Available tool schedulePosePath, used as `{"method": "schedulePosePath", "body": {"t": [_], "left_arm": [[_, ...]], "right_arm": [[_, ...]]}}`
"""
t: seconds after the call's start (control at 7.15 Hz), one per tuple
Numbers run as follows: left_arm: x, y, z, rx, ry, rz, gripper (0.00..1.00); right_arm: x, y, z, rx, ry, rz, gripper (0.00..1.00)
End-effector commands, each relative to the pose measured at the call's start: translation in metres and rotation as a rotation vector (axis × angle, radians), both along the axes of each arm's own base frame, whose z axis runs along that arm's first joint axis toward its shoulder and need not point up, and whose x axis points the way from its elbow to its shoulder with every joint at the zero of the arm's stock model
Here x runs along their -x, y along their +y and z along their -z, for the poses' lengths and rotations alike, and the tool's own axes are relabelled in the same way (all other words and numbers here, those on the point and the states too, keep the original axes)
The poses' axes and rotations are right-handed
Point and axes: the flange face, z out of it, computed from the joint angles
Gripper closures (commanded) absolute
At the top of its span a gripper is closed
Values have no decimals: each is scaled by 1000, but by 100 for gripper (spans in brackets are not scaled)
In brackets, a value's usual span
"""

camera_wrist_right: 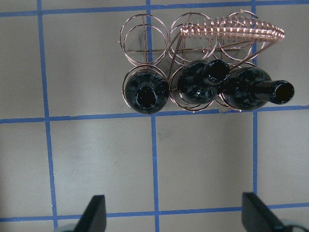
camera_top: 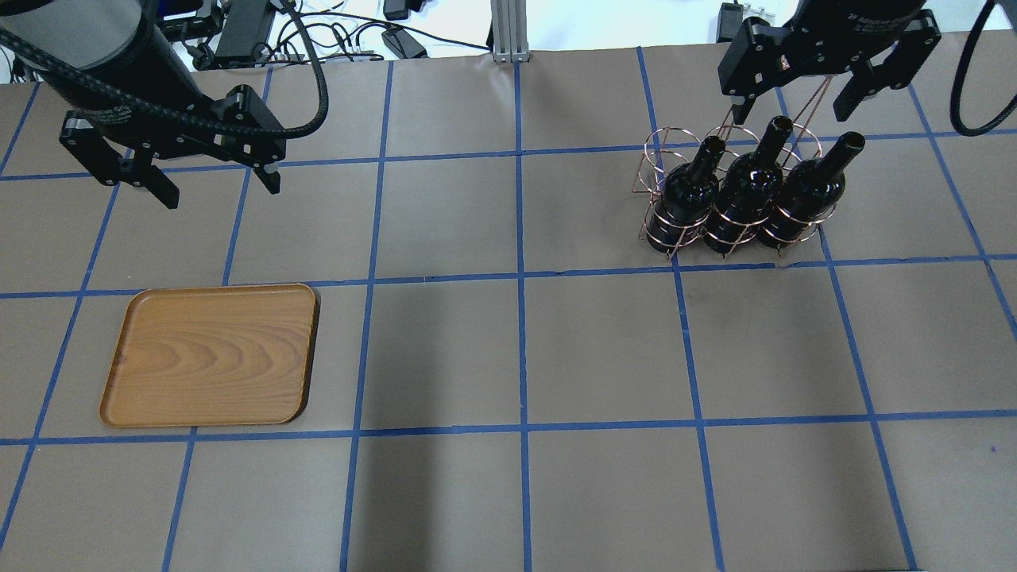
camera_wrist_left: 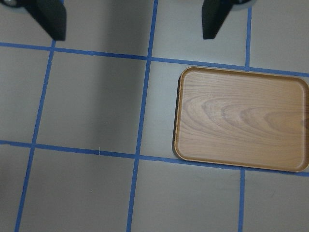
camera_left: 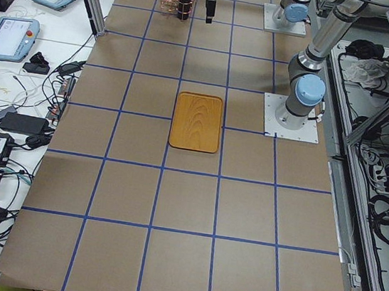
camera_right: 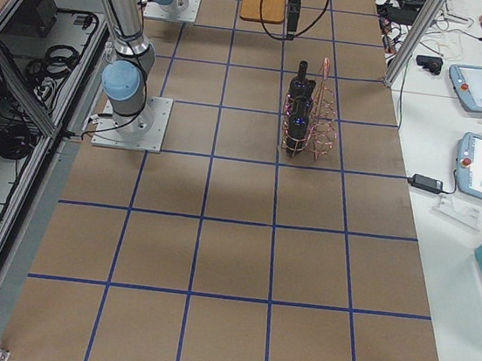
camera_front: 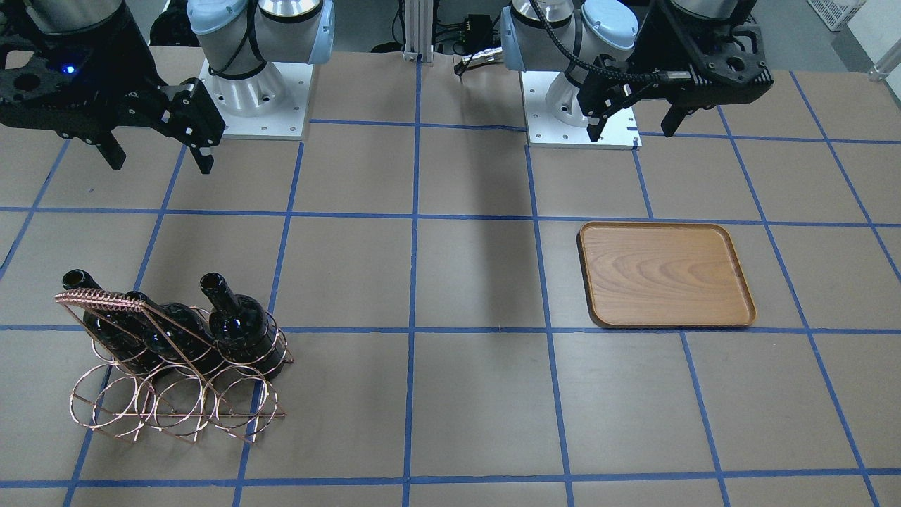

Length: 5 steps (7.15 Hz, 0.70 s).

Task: Take wine from basket and place on tray
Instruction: 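Move the right gripper down toward the wine bottles in the copper rack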

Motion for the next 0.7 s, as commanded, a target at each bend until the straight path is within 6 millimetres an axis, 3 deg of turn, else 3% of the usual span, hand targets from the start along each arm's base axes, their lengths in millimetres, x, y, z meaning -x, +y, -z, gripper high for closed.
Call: {"method": "schedulePosePath", "body": {"t": [0.0,0.28,0.56], "left_arm": [[-1,-3,6,-10,3,0,0],[-1,-3,5,6,5,-2,0],[0,-7,7,16,4,0,0]], "right_arm": [[-2,1,0,0,13,1,0],[0,-5,4,5,20,-13,0],[17,-34,33,-22,25,-40,2]]}}
